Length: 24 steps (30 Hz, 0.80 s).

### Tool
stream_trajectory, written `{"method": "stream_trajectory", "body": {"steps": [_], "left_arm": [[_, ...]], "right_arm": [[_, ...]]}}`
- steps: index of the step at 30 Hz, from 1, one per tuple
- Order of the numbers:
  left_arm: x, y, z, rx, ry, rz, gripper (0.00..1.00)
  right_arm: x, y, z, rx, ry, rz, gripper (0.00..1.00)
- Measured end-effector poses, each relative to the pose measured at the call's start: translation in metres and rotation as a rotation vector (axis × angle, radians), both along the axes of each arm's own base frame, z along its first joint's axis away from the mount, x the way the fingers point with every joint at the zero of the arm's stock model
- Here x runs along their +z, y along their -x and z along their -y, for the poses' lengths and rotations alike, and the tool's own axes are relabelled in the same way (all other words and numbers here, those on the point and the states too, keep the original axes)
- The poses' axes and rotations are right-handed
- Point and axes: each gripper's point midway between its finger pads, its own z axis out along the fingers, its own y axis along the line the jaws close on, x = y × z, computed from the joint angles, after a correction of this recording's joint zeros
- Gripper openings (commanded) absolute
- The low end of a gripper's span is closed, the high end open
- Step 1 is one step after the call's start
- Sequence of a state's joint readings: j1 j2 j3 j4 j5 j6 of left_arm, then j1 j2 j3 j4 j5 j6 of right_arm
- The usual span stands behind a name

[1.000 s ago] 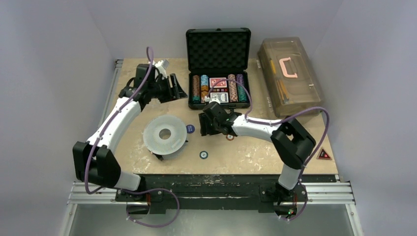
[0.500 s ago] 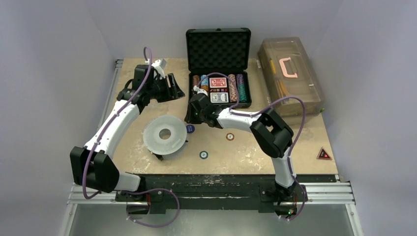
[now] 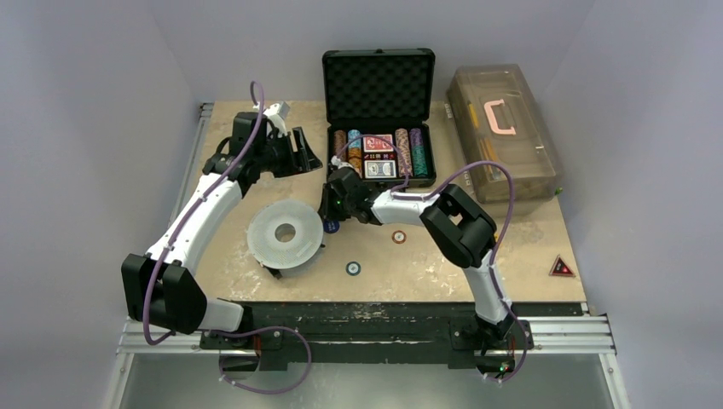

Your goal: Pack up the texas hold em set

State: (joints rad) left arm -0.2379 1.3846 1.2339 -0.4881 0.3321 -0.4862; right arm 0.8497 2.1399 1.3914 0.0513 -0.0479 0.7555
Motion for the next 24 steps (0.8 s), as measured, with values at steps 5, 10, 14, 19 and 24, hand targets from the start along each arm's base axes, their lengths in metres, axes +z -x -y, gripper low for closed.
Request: {"method": "stream_trajectory", "body": {"steps": [5,10,14,19,24], "left_arm": [[0.000,0.000,0.000,-0.002,0.000,0.000,0.64],[-0.005,-0.001,-0.005,0.008,-0.033,0.000,0.65],[-0.015,-0.007,-0.013,0.029,-0.076,-0.010,0.65],[-0.038,-0.022,-0.027,0.070,-0.142,-0.061,0.65],[-0.065,-0.034,-0.042,0.106,-0.188,-0.132,0.65]], "right_arm": [[-0.002,0.015,0.010,0.032,0.007,-0.012,0.20],[-0.004,0.048,0.053,0.055,0.089,-0.024,0.20],[-0.005,0.070,0.093,0.054,0.184,-0.021,0.23],[0.003,0.089,0.144,0.054,0.319,0.019,0.47],[0.049,0.088,0.158,0.066,0.301,0.149,0.83]]}}
